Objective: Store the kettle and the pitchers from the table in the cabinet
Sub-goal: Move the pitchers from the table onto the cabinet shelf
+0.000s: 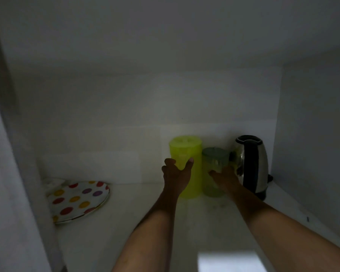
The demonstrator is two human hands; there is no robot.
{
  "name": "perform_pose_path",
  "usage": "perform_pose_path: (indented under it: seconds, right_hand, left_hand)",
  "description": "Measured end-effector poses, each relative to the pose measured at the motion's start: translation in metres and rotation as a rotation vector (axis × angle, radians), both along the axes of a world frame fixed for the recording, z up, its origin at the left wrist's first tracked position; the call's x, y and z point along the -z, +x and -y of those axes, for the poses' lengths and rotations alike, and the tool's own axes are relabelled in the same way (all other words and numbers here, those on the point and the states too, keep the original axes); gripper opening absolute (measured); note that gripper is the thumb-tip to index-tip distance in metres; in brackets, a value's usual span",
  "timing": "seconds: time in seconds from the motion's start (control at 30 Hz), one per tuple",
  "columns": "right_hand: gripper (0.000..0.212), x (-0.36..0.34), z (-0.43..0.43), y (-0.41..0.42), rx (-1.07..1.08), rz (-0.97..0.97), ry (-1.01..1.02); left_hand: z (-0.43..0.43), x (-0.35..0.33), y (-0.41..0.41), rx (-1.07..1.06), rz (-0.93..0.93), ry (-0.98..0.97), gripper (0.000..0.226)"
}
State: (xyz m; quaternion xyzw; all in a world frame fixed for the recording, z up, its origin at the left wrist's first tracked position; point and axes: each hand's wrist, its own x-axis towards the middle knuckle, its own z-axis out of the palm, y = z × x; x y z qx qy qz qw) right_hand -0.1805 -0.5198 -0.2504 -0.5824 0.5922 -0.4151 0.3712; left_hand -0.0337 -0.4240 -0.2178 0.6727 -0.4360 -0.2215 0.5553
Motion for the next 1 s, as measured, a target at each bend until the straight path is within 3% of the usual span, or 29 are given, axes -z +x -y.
perform_pose_path:
  seconds: [0.27, 0.37, 0.47, 0.53, 0.57, 0.77, 1.0]
  right_hand:
    - [0.09, -0.026, -0.084, -0.023, -0.084, -0.12, -0.056]
    - [0.079, -0.041, -0.139, -0.024, -0.115, -0.164, -0.082]
    - [0.043, -0.039, -0.199, -0.021, -0.152, -0.065, -0.169]
    - [0.011, -0.032, -0.251, -0.019, -0.199, 0.026, -0.207]
    - [0.006, -0.029, -0.278, -0.016, -0.238, 0.056, -0.199]
    - [0.011, -0.029, -0.404, 0.029, -0.467, 0.037, -0.138]
    - [0.012, -0.022, -0.545, 0.145, -0.827, -0.054, -0.137]
  left_hand:
    - [-0.093, -0.02, -0.018, 0.073, 0.086, 0.043, 0.069]
    - [-0.145, -0.029, -0.03, 0.007, 0.179, 0.0, 0.046]
    - [-0.213, -0.03, -0.042, -0.113, 0.265, -0.151, 0.023]
    - [-0.262, -0.026, -0.048, -0.194, 0.304, -0.197, 0.03]
    - [-0.286, -0.022, -0.051, -0.227, 0.331, -0.196, 0.034]
    - [-0.427, -0.016, -0.017, -0.363, 0.404, -0.114, 0.045]
    - [-0.61, 0.005, 0.088, -0.662, 0.295, 0.046, 0.028]
